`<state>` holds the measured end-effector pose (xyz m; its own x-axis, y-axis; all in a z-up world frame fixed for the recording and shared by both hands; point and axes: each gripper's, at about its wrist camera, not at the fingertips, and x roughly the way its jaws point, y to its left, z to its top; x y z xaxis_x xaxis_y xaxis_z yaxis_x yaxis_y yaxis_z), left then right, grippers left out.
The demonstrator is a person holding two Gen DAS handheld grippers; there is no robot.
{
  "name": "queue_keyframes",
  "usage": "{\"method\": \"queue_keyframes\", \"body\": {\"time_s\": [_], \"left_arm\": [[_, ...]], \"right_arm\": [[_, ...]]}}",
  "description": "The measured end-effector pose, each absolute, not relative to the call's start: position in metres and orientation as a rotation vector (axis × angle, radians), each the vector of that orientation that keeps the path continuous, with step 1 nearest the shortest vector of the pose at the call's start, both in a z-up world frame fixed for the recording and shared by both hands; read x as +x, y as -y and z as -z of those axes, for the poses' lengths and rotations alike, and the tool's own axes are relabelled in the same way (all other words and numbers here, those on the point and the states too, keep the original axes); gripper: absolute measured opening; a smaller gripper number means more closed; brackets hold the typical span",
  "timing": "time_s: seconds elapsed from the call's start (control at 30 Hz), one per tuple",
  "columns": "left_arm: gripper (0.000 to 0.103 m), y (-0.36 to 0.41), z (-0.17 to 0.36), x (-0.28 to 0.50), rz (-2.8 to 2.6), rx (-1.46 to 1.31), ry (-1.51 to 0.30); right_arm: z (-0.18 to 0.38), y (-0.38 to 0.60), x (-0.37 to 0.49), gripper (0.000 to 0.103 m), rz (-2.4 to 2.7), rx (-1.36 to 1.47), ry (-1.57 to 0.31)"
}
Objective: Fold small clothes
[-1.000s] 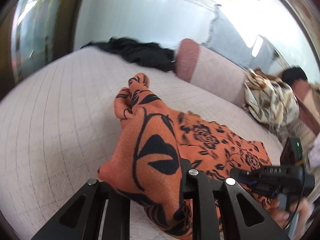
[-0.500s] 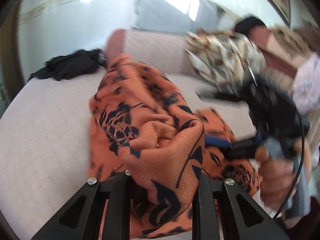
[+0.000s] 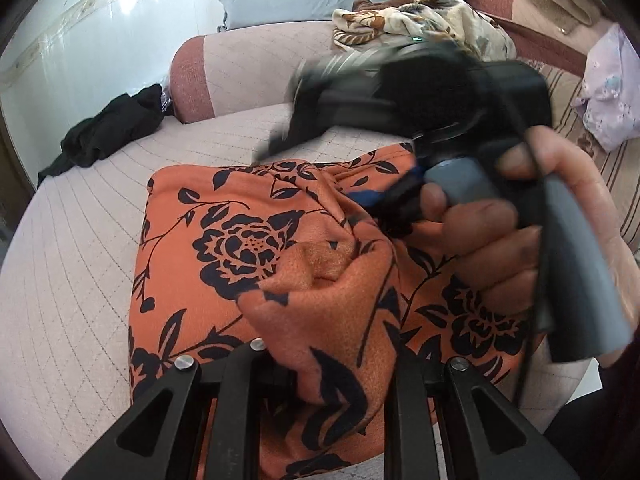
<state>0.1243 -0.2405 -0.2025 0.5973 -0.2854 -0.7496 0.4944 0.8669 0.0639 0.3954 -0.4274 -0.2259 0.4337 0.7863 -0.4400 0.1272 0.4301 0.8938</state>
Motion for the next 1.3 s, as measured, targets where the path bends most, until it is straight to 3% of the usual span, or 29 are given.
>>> {"method": "queue_keyframes", "body": {"time_s": [0.07,0.17,0.33,0.63,0.73,0.8,0.87,0.93,1.13,1.3], "left_arm": [[0.019,0.241,0.199,0.124,0.461,0.280,-0.820],[0.019,0.245,0.185,0.120,0.486,0.249,-0.813],[0.019,0.279,0.161,0.121,0.580,0.167,-0.821],[0.020,0.346,0.212,0.147,0.631,0.093,-0.974],[0.034,0.339,0.205,0.152,0.685,0.076,-0.977],[0.065,0.329,0.195,0.148,0.748,0.091,-0.995],[0.079,0.315,0.182,0.136,0.778,0.124,-0.973],[0.079,0.294,0.171,0.122,0.796,0.164,-0.914],[0.079,0.232,0.173,0.127,0.620,0.200,-0.831],[0.079,0.195,0.189,0.144,0.500,0.192,-0.815]], "right_arm": [[0.226,0.416,0.400,0.024,-0.489,0.935,-1.081],[0.216,0.422,0.398,0.015,-0.431,0.858,-1.036],[0.171,0.459,0.382,0.015,-0.397,0.806,-0.802],[0.199,0.536,0.372,0.015,-0.200,0.793,-0.834],[0.215,0.547,0.373,0.015,-0.196,0.808,-0.882],[0.217,0.550,0.373,0.020,-0.209,0.835,-0.906],[0.212,0.553,0.371,0.033,-0.194,0.832,-0.920],[0.202,0.558,0.362,0.039,-0.164,0.824,-0.897],[0.156,0.548,0.309,0.039,-0.252,0.778,-0.778],[0.130,0.494,0.279,0.039,-0.359,0.677,-0.806]]}}
